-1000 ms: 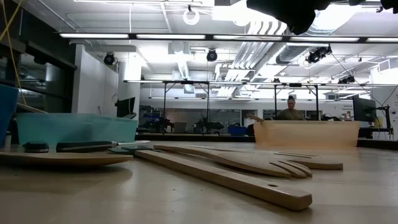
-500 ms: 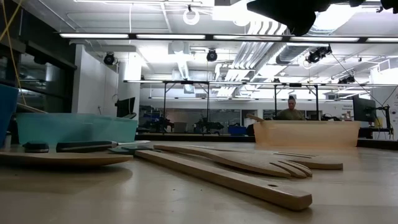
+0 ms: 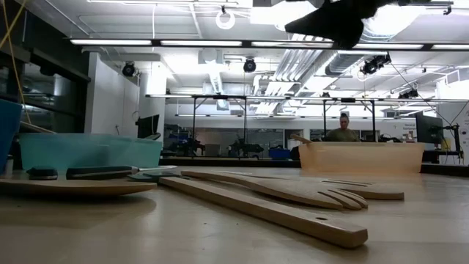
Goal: Pick & Place Kitchen Items
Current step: Put the brown wooden serving spoon into the orange bin
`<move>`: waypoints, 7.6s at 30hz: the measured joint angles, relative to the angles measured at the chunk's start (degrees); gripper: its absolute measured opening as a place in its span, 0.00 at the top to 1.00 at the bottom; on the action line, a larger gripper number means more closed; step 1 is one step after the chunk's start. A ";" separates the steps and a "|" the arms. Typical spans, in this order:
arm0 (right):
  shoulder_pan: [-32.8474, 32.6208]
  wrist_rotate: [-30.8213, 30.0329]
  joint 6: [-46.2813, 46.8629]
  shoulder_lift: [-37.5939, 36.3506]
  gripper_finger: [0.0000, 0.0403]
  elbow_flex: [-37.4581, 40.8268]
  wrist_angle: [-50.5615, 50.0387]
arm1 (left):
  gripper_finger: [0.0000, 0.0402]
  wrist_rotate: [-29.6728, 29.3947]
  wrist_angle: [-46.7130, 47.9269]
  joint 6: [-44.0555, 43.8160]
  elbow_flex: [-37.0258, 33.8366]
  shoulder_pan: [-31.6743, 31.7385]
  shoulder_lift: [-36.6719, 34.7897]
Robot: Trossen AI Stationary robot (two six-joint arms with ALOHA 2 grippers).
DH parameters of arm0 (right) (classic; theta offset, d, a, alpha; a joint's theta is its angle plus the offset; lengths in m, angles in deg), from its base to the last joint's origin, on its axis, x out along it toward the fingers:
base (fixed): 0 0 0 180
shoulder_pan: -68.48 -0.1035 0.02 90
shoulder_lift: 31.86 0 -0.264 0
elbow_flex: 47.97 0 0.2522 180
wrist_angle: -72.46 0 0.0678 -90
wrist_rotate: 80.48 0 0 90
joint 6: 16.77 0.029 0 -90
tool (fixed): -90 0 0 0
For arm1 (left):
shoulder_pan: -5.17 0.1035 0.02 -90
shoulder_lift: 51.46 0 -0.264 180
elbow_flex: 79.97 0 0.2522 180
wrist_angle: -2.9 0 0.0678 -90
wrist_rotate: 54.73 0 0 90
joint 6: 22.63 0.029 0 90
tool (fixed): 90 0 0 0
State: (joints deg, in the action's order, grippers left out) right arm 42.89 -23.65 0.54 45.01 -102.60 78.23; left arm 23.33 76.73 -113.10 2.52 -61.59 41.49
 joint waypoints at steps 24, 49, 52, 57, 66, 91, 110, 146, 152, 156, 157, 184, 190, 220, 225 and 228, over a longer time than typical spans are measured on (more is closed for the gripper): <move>10.12 13.04 12.48 6.34 0.32 -22.49 -41.13 | 0.79 -51.94 12.53 21.68 0.02 14.52 -9.33; 18.19 26.87 21.47 28.65 0.36 -31.58 -51.80 | 0.79 -51.85 -11.01 44.14 0.00 20.65 -11.15; 18.58 26.14 21.09 28.67 0.36 -32.42 -52.34 | 0.79 -51.87 -11.07 43.88 -0.02 20.65 -11.15; 19.27 24.37 17.65 29.52 0.36 -36.93 -52.34 | 0.79 -51.94 -11.10 43.75 -0.02 20.68 -11.15; 20.13 22.58 16.95 33.23 0.36 -42.12 -59.93 | 0.79 -51.85 -11.06 43.54 -0.02 20.65 -11.09; 16.77 26.11 22.95 43.44 0.36 -45.75 -66.62 | 0.79 -49.35 -10.63 41.71 -0.02 20.65 -11.11; 16.80 31.04 24.96 48.41 0.44 -46.05 -65.89 | 0.79 -46.82 -10.57 40.36 -0.04 20.63 -11.11; 17.44 28.84 18.42 46.02 0.83 -45.64 -70.19 | 0.79 -44.02 -10.48 38.96 -0.04 20.63 -11.08; 17.42 25.91 16.88 42.57 0.83 -44.96 -76.94 | 0.79 -43.96 -10.51 38.96 -0.04 20.63 -11.06; 17.44 20.31 17.04 39.92 0.83 -45.24 -82.77 | 0.79 -43.94 -10.55 38.94 -0.04 20.63 -11.06; 17.44 18.72 16.92 39.58 0.83 -45.22 -84.04 | 0.79 -43.94 -10.56 38.94 -0.04 20.63 -11.06; 29.08 -6.83 -10.59 26.89 0.83 -38.11 -91.21 | 0.79 -41.70 -13.73 34.66 -3.48 20.61 -11.06; 34.86 -4.64 -20.90 15.96 0.83 -27.82 -79.14 | 0.79 -40.98 -14.57 34.66 -3.50 20.60 -11.06; 54.83 -13.03 -36.06 4.79 0.83 0.49 -36.68 | 0.79 -41.31 -15.49 35.12 -3.50 20.61 -11.06; 55.97 -11.75 -37.05 4.80 0.83 2.21 -36.81 | 0.79 -41.31 -15.53 35.12 -3.50 20.61 -11.06; 56.83 -11.45 -35.83 4.80 0.83 2.61 -37.72 | 0.79 -41.31 -15.58 35.12 -3.50 20.61 -11.06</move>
State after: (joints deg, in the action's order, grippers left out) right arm 99.72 -35.10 -35.28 49.81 -100.00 40.51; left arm -17.99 61.15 -77.98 -0.98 -40.98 30.42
